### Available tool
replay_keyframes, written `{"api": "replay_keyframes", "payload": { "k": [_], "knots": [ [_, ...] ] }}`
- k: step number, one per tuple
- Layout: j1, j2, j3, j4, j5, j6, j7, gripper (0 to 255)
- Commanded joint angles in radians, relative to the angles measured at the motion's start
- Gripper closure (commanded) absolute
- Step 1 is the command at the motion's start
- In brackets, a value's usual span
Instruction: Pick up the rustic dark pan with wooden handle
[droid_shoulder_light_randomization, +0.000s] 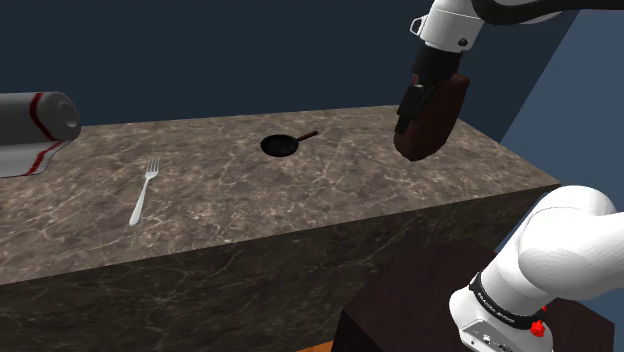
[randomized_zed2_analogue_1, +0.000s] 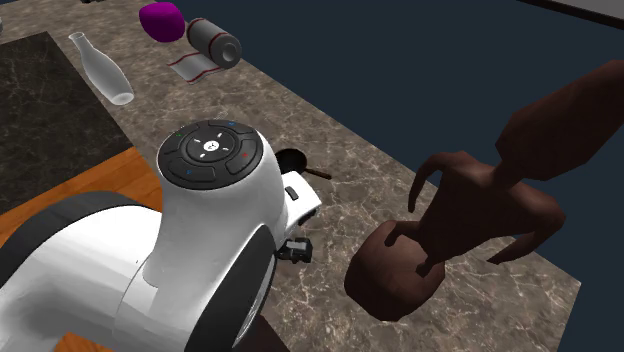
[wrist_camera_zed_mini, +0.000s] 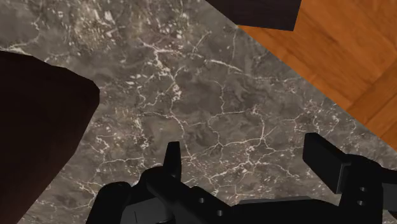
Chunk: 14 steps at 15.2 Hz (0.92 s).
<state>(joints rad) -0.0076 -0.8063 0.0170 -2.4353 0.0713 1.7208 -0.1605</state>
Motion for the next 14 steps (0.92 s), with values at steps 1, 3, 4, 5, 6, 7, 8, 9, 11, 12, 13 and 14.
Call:
{"api": "replay_keyframes", "payload": {
  "k": [1, 3, 4, 5, 6, 7, 8, 9, 11, 12, 13, 14],
  "knots": [
    [0.000, 0.000, 0.000, 0.000, 0.000, 0.000, 0.000, 0],
    [-0.004, 0.066, 0.011, 0.009, 0.028, 0.062, 0.040, 0],
    [-0.005, 0.100, 0.016, 0.016, 0.041, 0.092, 0.059, 0],
    [-0.007, 0.134, 0.021, 0.024, 0.054, 0.122, 0.077, 0],
    [-0.009, 0.169, 0.026, 0.033, 0.067, 0.151, 0.095, 0],
    [-0.010, 0.205, 0.030, 0.044, 0.079, 0.180, 0.113, 0],
    [-0.012, 0.240, 0.034, 0.056, 0.091, 0.207, 0.130, 0],
    [-0.013, 0.277, 0.037, 0.069, 0.103, 0.234, 0.147, 0],
    [-0.016, 0.350, 0.043, 0.100, 0.126, 0.285, 0.178, 0],
    [-0.017, 0.386, 0.046, 0.117, 0.137, 0.309, 0.194, 0],
    [-0.018, 0.423, 0.048, 0.135, 0.148, 0.333, 0.209, 0],
    [-0.019, 0.460, 0.050, 0.154, 0.158, 0.355, 0.223, 0]
  ]
}}
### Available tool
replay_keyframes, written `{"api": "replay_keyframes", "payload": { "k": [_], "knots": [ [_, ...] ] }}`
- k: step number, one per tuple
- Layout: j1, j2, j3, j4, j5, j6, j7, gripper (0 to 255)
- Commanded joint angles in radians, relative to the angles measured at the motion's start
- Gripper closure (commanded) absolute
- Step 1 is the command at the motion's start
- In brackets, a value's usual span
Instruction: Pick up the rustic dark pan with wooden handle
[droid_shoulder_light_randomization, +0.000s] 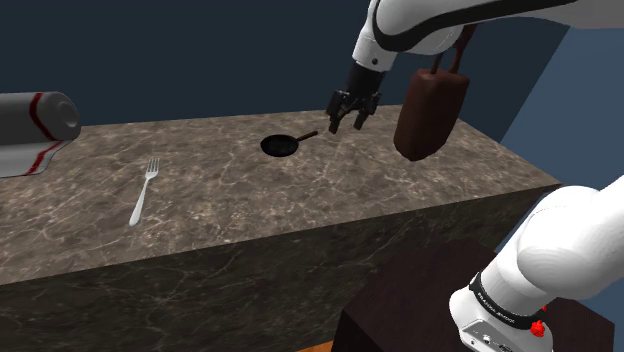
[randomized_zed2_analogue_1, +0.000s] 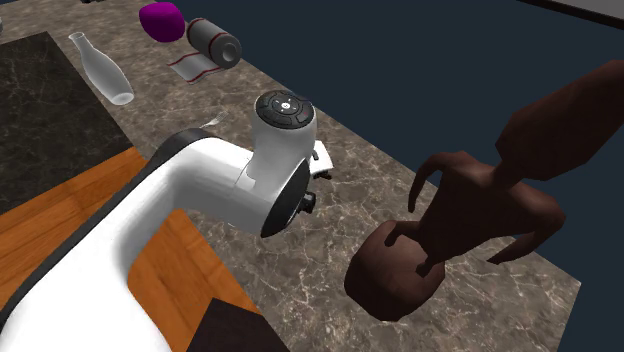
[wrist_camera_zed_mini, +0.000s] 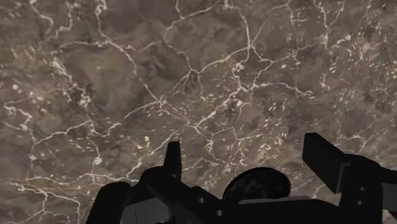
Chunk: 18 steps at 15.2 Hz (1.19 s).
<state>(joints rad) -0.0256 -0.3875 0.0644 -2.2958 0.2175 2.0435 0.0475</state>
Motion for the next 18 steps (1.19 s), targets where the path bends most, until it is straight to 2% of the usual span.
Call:
{"api": "replay_keyframes", "payload": {
  "k": [1, 7, 13, 18],
  "knots": [
    [-0.002, 0.078, 0.004, 0.035, 0.023, 0.053, 0.029, 0],
    [-0.006, 0.300, 0.006, 0.181, 0.084, 0.158, 0.108, 0],
    [-0.012, 0.513, 0.000, 0.359, 0.141, 0.224, 0.177, 0],
    [-0.011, 0.538, 0.003, 0.324, 0.157, 0.282, 0.154, 0]
  ]
}}
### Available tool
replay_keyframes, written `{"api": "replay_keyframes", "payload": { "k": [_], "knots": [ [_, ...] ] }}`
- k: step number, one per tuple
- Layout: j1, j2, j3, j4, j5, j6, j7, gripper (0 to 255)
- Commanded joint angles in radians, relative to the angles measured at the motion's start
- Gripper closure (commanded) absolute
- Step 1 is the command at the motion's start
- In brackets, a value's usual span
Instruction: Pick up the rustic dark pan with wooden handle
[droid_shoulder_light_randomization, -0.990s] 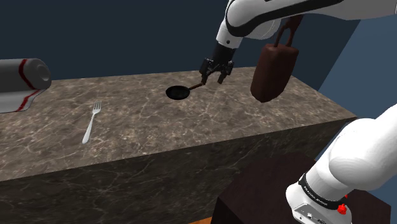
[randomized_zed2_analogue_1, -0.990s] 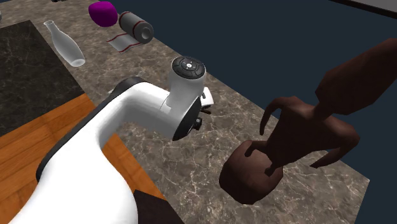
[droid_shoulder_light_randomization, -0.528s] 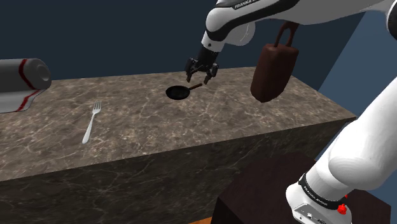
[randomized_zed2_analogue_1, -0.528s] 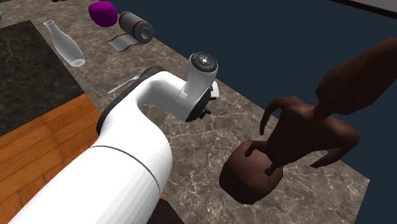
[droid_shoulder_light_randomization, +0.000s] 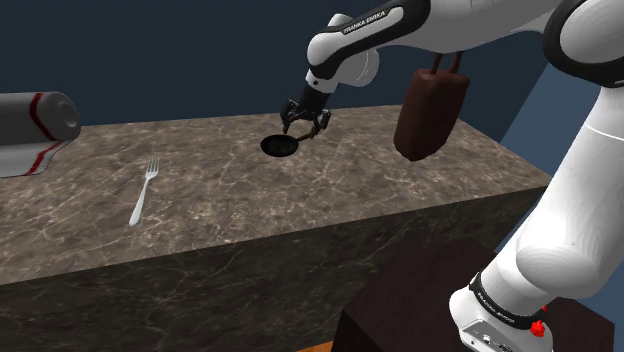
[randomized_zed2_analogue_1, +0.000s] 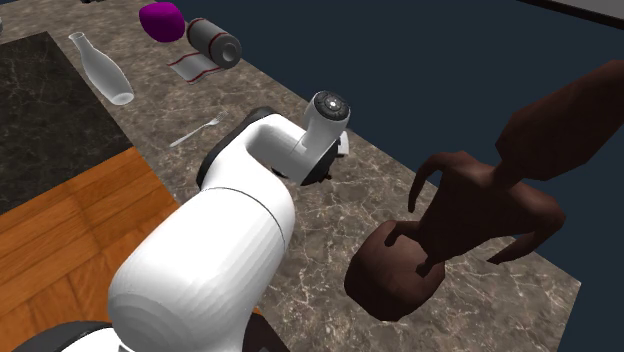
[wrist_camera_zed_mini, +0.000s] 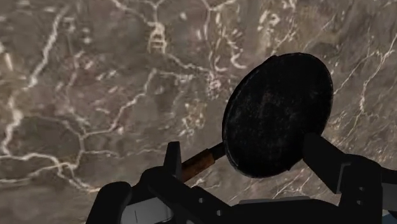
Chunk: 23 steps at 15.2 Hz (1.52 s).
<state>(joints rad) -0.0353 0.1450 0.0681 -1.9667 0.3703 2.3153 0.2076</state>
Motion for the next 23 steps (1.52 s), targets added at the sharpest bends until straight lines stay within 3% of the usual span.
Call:
{"api": "replay_keyframes", "payload": {
  "k": [1, 4, 5, 14, 23],
  "knots": [
    [-0.001, 0.011, 0.000, -0.012, 0.007, 0.022, -0.011, 0],
    [-0.001, 0.020, 0.002, -0.021, 0.013, 0.040, -0.019, 0],
    [-0.001, 0.020, 0.002, -0.023, 0.013, 0.041, -0.020, 255],
    [-0.001, 0.020, 0.002, -0.021, 0.013, 0.040, -0.019, 255],
    [-0.003, -0.026, -0.005, 0.041, -0.016, -0.065, 0.023, 255]
  ]
}}
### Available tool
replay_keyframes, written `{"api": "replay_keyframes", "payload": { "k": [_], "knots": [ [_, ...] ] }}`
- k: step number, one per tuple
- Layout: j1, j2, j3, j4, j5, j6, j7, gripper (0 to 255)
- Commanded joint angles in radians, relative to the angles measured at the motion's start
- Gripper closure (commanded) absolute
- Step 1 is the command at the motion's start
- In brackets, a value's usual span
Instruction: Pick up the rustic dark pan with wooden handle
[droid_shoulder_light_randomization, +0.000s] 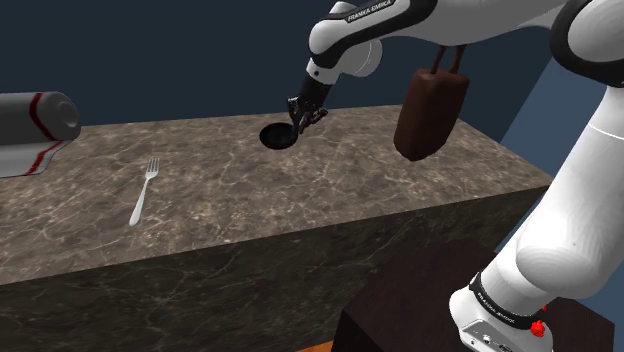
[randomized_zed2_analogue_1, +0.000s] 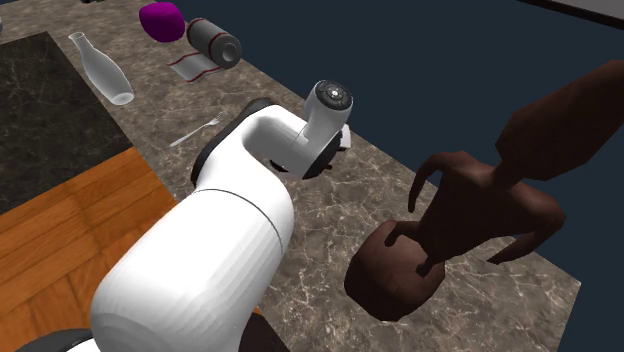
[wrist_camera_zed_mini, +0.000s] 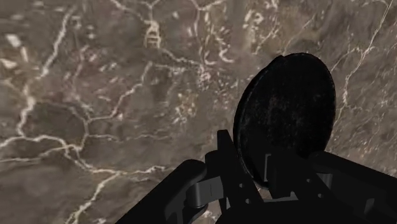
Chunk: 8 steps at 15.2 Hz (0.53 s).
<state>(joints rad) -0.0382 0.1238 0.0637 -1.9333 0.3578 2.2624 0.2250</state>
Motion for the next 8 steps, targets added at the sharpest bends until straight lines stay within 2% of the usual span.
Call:
{"api": "replay_keyframes", "payload": {
  "k": [1, 8],
  "knots": [
    [0.000, -0.009, -0.001, 0.016, -0.006, -0.024, 0.010, 255],
    [-0.001, -0.028, -0.003, 0.061, -0.020, -0.085, 0.032, 255]
  ]
}}
